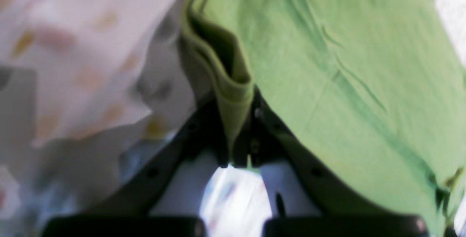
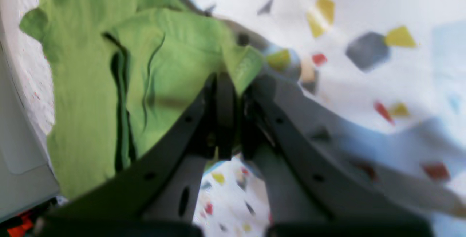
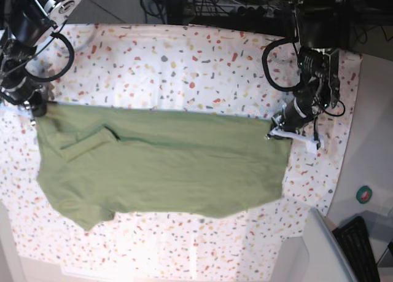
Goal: Layout the t-shirt on the table in an organized manner, then fold the t-shirt properly
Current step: 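Pull the shirt edge away from the hem with both grippers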
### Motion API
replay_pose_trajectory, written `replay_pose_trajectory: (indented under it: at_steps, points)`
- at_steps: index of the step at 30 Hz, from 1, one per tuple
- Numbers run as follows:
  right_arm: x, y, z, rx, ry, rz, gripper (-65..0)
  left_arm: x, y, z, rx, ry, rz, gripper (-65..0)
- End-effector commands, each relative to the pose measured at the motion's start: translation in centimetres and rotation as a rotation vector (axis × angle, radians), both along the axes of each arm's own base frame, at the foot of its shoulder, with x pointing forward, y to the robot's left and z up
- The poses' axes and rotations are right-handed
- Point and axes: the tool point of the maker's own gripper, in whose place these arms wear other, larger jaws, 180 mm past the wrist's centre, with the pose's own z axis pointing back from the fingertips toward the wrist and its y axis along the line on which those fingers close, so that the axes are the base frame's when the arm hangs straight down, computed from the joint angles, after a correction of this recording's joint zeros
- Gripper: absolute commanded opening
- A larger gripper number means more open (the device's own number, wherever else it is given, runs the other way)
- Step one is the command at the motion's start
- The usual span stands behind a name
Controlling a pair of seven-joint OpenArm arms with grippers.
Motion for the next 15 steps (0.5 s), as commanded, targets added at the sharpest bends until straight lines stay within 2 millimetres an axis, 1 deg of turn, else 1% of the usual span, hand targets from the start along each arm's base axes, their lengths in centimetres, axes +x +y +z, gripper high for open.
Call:
replay_pose_trajectory:
  at_steps: [1, 2, 6, 9, 11, 13, 15]
  points:
    - [-0.9, -1.8, 0.7, -0.045, 0.028, 0.0, -65.0, 0.7, 0.4, 1.7, 0.016, -0.047, -0.012, -65.0]
    - [-1.3, -1.8, 1.2, -0.054, 0.032, 0.016, -65.0, -0.6, 1.1, 1.9, 0.028, -0.034, -0.013, -65.0]
    - [-4.3, -1.9, 2.8, -0.099, 0.071, 0.063, -65.0, -5.4, 2.5, 2.5, 0.065, -0.013, -0.007, -65.0]
    - [-6.7, -1.6, 3.2, -0.127, 0.106, 0.083, -65.0, -8.1, 3.7, 2.8, 0.095, 0.0, 0.009, -65.0]
    - [-8.3, -1.1, 3.3, -0.139, 0.125, 0.087, -65.0, -10.3, 4.8, 2.9, 0.115, 0.02, 0.032, -65.0]
    - [-9.7, -0.6, 3.2, -0.143, 0.146, 0.091, -65.0, -11.7, 5.1, 2.9, 0.128, 0.036, 0.032, -65.0]
    - [-10.8, -0.2, 3.0, -0.145, 0.164, 0.096, -65.0, -12.7, 5.0, 2.6, 0.127, 0.054, 0.028, -65.0]
